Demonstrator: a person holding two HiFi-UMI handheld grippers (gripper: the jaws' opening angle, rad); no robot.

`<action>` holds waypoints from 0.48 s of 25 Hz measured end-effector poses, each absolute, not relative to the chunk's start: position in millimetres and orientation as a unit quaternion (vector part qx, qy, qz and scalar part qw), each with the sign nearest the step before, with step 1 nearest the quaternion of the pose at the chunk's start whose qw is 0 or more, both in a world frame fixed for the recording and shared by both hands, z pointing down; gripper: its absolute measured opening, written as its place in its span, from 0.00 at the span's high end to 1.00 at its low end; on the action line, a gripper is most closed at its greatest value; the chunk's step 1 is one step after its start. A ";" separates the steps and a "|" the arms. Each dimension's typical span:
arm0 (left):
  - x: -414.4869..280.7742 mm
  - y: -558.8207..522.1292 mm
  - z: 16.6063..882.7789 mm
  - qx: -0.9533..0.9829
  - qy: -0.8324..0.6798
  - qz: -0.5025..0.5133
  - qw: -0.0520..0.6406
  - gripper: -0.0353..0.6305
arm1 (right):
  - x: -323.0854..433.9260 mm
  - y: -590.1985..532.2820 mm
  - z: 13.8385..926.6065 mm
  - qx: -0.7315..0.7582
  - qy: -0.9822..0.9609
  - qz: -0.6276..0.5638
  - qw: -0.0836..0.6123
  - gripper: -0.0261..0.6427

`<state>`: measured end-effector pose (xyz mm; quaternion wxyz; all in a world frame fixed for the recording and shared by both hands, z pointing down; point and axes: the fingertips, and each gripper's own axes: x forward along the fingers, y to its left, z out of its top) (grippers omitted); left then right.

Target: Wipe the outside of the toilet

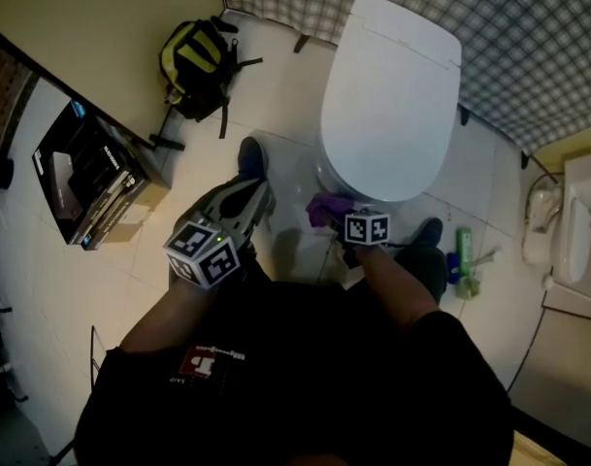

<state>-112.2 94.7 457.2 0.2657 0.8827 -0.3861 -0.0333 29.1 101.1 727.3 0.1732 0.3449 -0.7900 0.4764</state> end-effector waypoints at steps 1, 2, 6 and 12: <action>-112.7 96.9 454.8 0.884 -0.384 -0.036 0.264 0.95 | 34.6 109.5 732.3 0.346 -0.786 0.474 0.193 0.83; -111.9 99.5 452.9 0.885 -0.382 -0.039 0.263 0.95 | 41.4 116.4 735.9 0.350 -0.782 0.471 0.208 0.83; -92.6 107.1 447.0 0.897 -0.355 -0.051 0.259 0.95 | 85.5 122.3 727.7 0.392 -0.772 0.447 0.226 0.83; -49.1 121.0 426.9 0.918 -0.308 -0.063 0.241 0.95 | 192.9 107.7 670.9 0.512 -0.750 0.365 0.203 0.83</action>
